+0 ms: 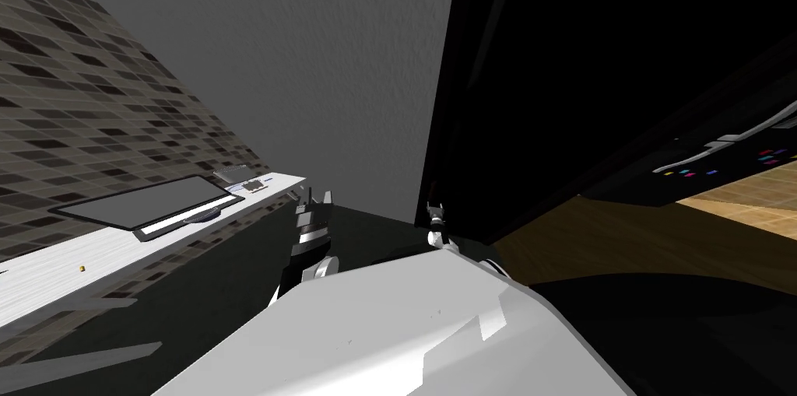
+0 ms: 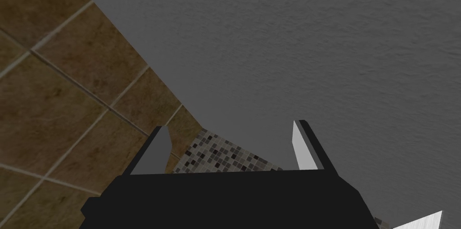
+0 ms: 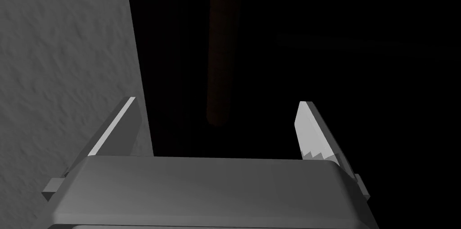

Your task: Pull the door open

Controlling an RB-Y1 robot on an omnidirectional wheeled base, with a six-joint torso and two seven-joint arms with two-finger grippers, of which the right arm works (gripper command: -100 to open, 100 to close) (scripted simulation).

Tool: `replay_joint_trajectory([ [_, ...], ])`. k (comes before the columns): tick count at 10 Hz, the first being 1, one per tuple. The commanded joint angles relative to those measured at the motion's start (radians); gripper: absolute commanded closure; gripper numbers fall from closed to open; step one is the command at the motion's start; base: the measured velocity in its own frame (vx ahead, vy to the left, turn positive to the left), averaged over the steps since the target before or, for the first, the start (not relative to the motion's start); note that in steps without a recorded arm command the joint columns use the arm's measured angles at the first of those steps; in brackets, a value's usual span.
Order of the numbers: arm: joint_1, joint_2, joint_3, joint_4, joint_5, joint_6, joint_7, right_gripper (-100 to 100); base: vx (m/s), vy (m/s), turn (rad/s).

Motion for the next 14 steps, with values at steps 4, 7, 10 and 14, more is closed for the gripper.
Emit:
replay_joint_trajectory([
  [4, 0.017, -0.038, -0.002, 0.005, -0.013, -0.001, -0.067, -100, 0.069, -0.009, 0.057],
  [7, 0.033, -0.074, -0.005, 0.012, -0.018, -0.006, -0.104, -100, 0.196, 0.012, 0.066],
  [10, 0.049, -0.110, -0.008, 0.019, -0.024, -0.010, -0.142, -100, 0.103, -0.022, 0.054],
  [14, 0.068, -0.129, -0.010, 0.006, -0.028, -0.006, -0.158, -100, 0.095, -0.003, 0.021],
])
